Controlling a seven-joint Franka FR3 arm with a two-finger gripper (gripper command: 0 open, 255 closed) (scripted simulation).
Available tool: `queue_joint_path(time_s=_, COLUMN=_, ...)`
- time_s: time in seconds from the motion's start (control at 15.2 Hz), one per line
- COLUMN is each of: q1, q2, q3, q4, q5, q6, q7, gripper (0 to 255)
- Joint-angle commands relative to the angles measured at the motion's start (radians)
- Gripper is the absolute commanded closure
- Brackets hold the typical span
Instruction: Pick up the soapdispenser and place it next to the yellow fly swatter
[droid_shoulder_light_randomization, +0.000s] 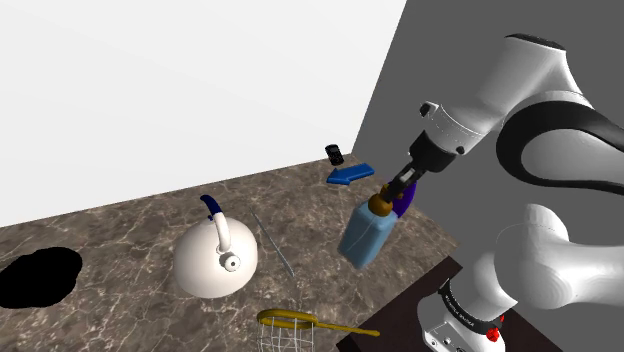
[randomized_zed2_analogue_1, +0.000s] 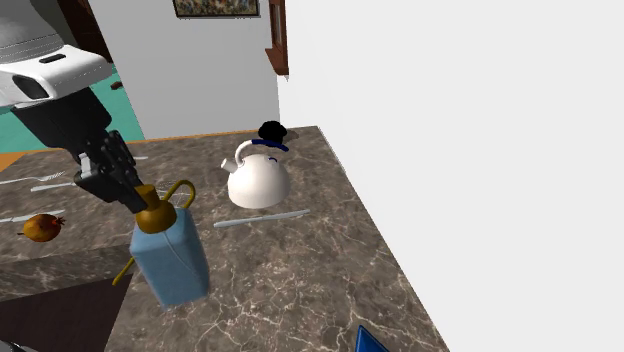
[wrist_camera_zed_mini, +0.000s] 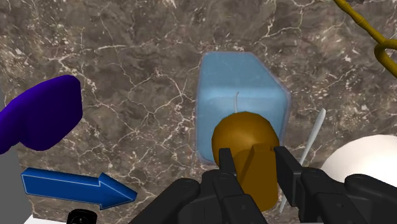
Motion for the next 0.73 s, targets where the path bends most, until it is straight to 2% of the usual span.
queue_joint_path(time_s=0.0, q1=0.005, q2=-0.002, q3=0.007, q4=-0.025, q5=0.007, q6=0.023, q7=0.003, gripper=255)
queue_joint_path(time_s=0.2, q1=0.013, q2=-0.003, q3=0.017, q4=-0.065, q5=0.017, q6=0.062, q7=0.005, gripper=255)
queue_joint_path(time_s=0.66, q1=0.013, q2=-0.003, q3=0.017, q4=-0.065, q5=0.017, q6=0.062, q7=0.005, gripper=255)
